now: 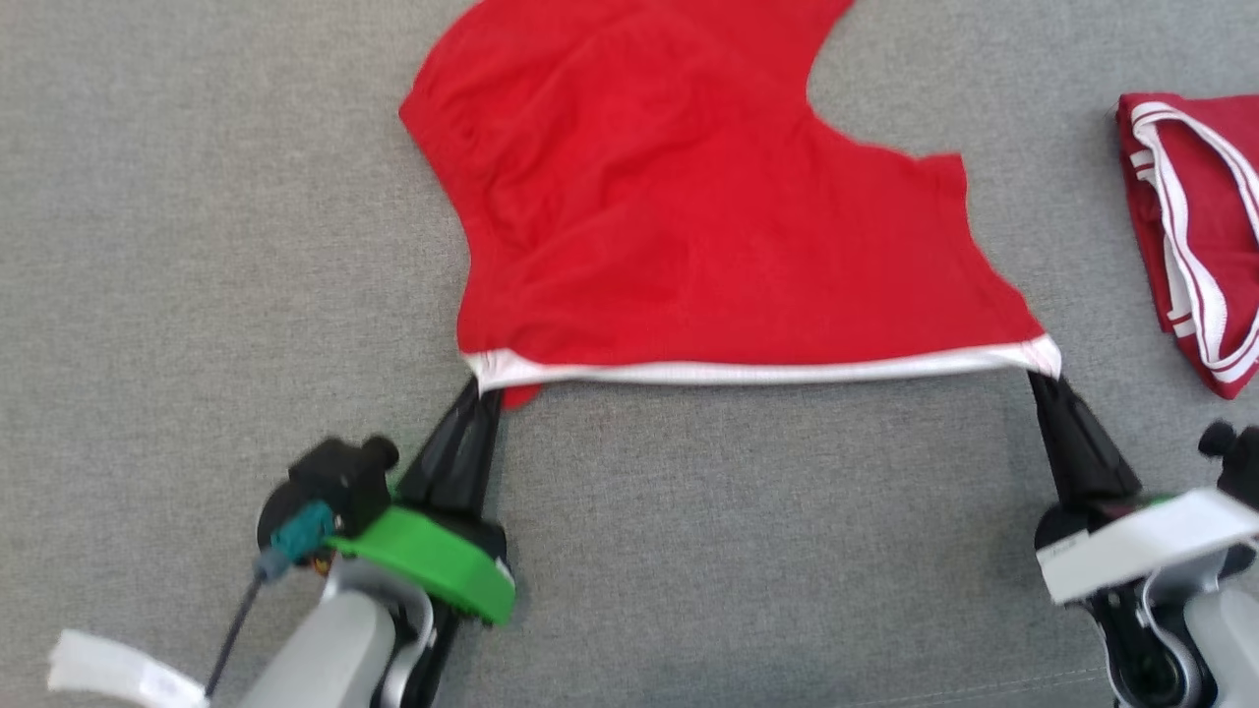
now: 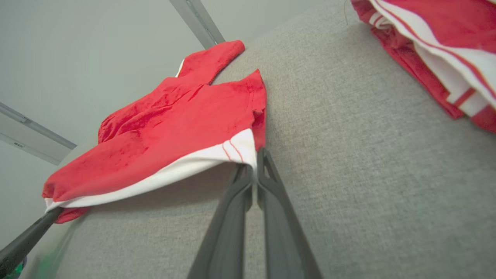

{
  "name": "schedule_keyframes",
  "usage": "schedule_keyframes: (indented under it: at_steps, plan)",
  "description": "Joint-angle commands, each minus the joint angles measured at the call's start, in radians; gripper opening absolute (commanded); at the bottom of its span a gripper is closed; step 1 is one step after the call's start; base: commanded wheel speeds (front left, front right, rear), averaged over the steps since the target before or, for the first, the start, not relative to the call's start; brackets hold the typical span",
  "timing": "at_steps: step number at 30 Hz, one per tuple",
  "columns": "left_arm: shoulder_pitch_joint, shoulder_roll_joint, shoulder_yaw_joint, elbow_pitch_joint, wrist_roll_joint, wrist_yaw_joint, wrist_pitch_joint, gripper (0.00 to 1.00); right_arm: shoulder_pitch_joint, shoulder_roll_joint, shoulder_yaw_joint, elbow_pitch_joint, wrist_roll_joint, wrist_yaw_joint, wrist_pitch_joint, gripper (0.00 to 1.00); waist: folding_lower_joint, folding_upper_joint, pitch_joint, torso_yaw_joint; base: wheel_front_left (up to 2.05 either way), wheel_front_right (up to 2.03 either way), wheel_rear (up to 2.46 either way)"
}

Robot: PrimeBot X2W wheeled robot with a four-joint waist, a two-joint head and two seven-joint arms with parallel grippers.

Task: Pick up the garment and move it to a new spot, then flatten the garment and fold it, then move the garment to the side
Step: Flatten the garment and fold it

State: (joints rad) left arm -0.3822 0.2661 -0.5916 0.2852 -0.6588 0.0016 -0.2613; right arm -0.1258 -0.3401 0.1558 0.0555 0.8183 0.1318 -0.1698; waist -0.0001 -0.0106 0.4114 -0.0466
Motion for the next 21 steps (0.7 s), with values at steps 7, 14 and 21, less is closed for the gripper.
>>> schedule_keyframes:
  at_steps: [7, 14, 21]
  plan:
    - [0.345, -0.006, 0.069, -0.112, 0.029, 0.066, -0.005, 0.00, 0.284, -0.026, -0.053, 0.013, -0.025, -0.004, -0.023, 0.00, 0.0001, 0.0106, -0.165, 0.020, 0.00, 0.00, 0.00]
    - [0.456, -0.023, 0.070, -0.204, -0.016, 0.079, 0.013, 0.00, 0.332, -0.016, -0.070, -0.089, -0.034, -0.004, -0.004, 0.00, 0.0001, 0.0106, -0.173, 0.034, 0.00, 0.00, 0.00]
    - [0.343, -0.034, 0.065, -0.343, -0.084, 0.110, 0.205, 0.00, 0.088, -0.024, -0.070, -0.155, -0.073, -0.002, 0.107, 0.00, 0.0001, 0.0106, -0.092, 0.057, 0.00, 0.00, 0.00]
